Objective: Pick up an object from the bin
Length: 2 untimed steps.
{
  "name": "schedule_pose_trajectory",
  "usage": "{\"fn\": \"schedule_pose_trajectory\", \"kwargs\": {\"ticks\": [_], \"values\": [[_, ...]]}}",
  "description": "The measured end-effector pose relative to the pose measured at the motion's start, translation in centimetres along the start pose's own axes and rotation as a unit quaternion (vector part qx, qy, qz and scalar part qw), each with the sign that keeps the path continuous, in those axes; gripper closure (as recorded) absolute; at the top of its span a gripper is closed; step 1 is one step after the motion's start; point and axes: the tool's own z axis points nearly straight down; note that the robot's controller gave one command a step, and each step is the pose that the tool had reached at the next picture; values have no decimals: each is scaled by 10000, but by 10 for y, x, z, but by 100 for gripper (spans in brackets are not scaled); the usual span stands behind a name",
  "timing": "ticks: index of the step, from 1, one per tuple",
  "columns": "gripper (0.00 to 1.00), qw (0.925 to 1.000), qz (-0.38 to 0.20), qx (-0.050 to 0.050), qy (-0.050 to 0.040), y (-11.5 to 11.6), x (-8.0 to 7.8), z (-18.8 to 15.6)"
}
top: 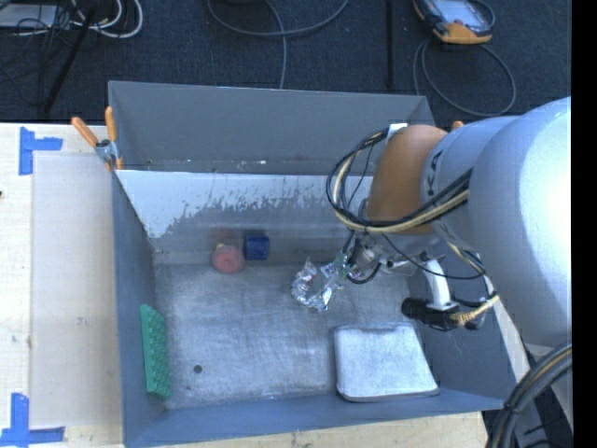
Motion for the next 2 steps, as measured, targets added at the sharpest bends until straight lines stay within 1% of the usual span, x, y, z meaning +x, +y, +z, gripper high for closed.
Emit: {"fn": "schedule_pose_trajectory", "kwargs": {"ticks": [1, 2], "values": [[0, 9948, 1015, -21, 20, -2, -3, 24], [0, 9951, 988, -10, 6, -2, -3, 22]]}}
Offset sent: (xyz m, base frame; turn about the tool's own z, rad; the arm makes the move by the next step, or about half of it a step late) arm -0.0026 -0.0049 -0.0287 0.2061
